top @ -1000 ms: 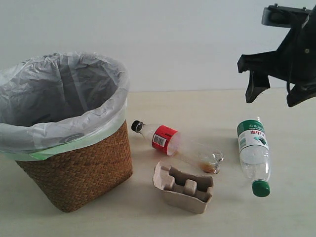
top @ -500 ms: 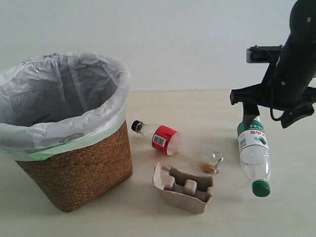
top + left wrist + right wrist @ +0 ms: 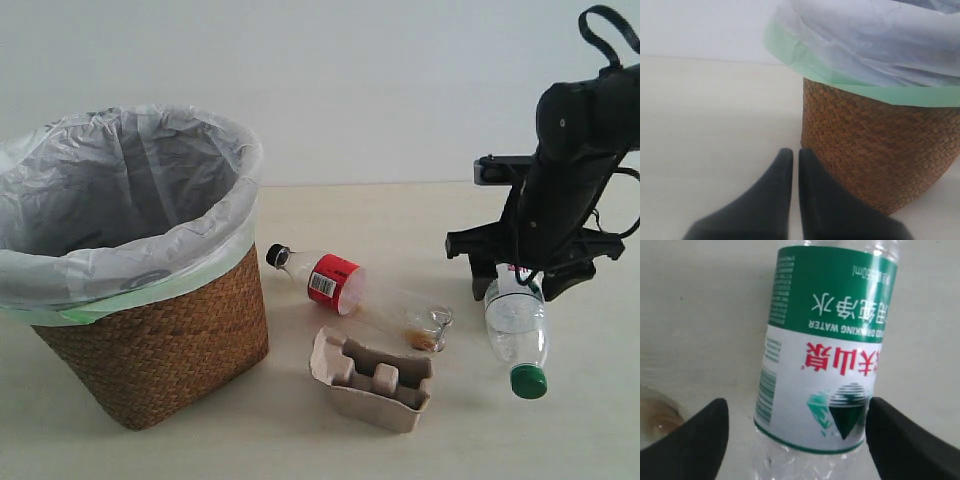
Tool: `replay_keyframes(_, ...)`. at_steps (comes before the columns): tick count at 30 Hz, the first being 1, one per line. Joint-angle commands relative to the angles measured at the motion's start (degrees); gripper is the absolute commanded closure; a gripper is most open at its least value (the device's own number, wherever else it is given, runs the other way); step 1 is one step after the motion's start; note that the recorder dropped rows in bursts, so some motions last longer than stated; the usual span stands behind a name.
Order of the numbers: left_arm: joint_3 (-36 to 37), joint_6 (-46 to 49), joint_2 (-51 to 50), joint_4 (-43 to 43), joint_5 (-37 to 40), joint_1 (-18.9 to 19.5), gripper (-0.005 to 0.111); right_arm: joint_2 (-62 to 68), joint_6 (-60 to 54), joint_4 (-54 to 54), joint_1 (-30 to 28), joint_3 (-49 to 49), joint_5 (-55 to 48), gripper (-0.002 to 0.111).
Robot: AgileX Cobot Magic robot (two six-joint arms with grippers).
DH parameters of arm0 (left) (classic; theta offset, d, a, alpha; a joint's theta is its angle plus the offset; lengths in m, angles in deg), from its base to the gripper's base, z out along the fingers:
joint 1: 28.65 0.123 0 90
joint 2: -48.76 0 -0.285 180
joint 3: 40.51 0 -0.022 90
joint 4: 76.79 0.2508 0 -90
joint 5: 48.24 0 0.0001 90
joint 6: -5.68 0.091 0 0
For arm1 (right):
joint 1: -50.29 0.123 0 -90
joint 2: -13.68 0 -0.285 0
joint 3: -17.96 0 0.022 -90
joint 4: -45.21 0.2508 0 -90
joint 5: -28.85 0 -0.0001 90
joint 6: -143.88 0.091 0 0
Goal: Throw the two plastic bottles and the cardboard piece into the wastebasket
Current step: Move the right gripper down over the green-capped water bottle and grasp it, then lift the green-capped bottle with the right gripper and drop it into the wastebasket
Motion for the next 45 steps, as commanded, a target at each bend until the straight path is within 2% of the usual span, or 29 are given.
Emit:
replay_keyframes(1,0.2,-0.3,0.2,0.2,-0.2,0.0,0.103,2.8,0.3,-0.7,0.0,-0.4,2.2,0.041)
replay_keyframes(8,0.2,-0.3,0.2,0.2,-0.2,0.0,0.103,5.8,0.3,-0.7,0.0,-0.4,3.7,0.041)
replay_keyframes(10,0.2,-0.3,0.2,0.2,-0.2,0.0,0.103,5.8,0.3,-0.8,0.0,-0.4,3.7,0.046)
replay_keyframes(12,0.2,-0.3,0.2,0.2,-0.2,0.0,0.103,5.7,0.3,-0.9,0.0,-0.4,3.1,0.064)
replay_keyframes(15,0.2,-0.3,0.2,0.2,-0.2,0.0,0.103,5.0,0.4,-1.0,0.0,-0.5,2.2,0.108)
replay_keyframes(19,0.2,-0.3,0.2,0.2,-0.2,0.0,0.103,2.1,0.1,-1.6,0.0,-0.5,-0.5,0.108)
replay_keyframes(23,0.2,-0.3,0.2,0.2,-0.2,0.0,0.103,-8.4,-2.6,-2.0,0.0,-0.5,-6.1,0.108)
replay_keyframes(26,0.2,-0.3,0.2,0.2,-0.2,0.0,0.103,-13.6,-3.3,-2.0,0.0,1.0,-6.4,0.108)
replay_keyframes(30,0.2,-0.3,0.2,0.2,-0.2,0.0,0.103,-22.6,-6.3,-1.8,0.0,7.7,-3.5,0.108)
replay_keyframes(33,0.2,-0.3,0.2,0.2,-0.2,0.0,0.103,-28.4,-7.3,-1.8,0.0,16.7,0.7,0.108)
replay_keyframes(35,0.2,-0.3,0.2,0.2,-0.2,0.0,0.103,-30.4,-6.1,-1.8,-0.2,19.9,2.0,0.108)
replay_keyframes(40,0.2,-0.3,0.2,0.2,-0.2,0.0,0.103,-32.4,-3.6,-5.7,-0.3,20.4,-1.4,0.108)
replay_keyframes(45,0.2,-0.3,0.2,0.2,-0.2,0.0,0.103,-34.4,-2.5,-8.9,-5.0,20.4,-3.2,0.108)
